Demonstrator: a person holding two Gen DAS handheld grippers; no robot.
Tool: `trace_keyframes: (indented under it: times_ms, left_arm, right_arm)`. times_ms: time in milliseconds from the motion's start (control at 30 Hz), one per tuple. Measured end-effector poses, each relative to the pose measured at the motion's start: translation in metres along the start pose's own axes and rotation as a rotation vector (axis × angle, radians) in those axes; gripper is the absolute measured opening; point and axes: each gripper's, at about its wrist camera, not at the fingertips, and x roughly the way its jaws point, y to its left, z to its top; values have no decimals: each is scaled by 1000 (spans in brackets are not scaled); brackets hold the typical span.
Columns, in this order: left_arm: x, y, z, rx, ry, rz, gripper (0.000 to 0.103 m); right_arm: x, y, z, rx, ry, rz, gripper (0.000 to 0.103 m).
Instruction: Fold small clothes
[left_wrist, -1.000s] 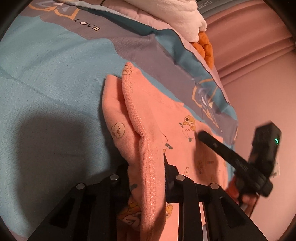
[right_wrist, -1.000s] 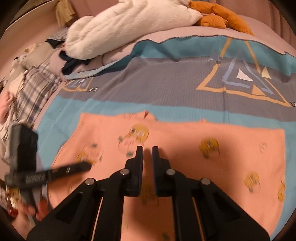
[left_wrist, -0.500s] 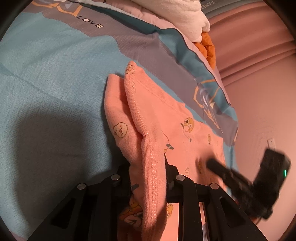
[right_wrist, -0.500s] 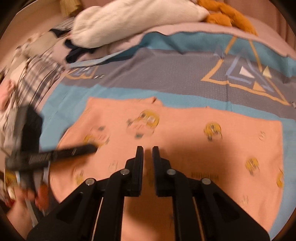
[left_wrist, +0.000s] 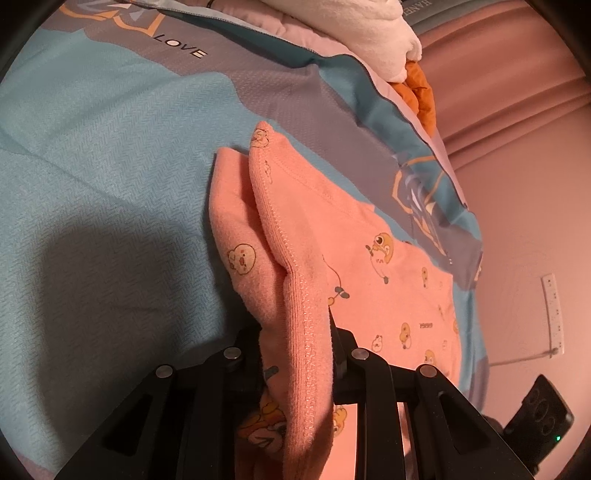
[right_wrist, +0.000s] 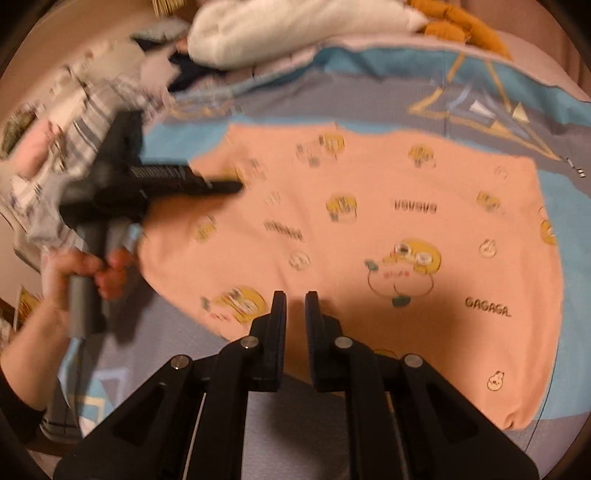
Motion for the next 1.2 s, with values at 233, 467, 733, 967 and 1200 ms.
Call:
trace_keyframes:
  times_ms: [233,467,733,967,1200]
  left_arm:
    - [0,-3,3,-3,14,24,25]
    - [-12,-30,3,51,-19,58,21]
    - [-16,-95,-2,241,-28,108,21]
    - [27,-143,-19,402,63,193,22]
    - [47,-158,-36,471,119,176,27]
  right_arm:
    - [35,5,-5,7,105,10,13]
    - [21,-14,13,153,4,123,17]
    - [24,-59,25,472,-117,325,44]
    - [34,-88,35,691,-147,491,64]
    - [38,-105,42,744,-114,486,76]
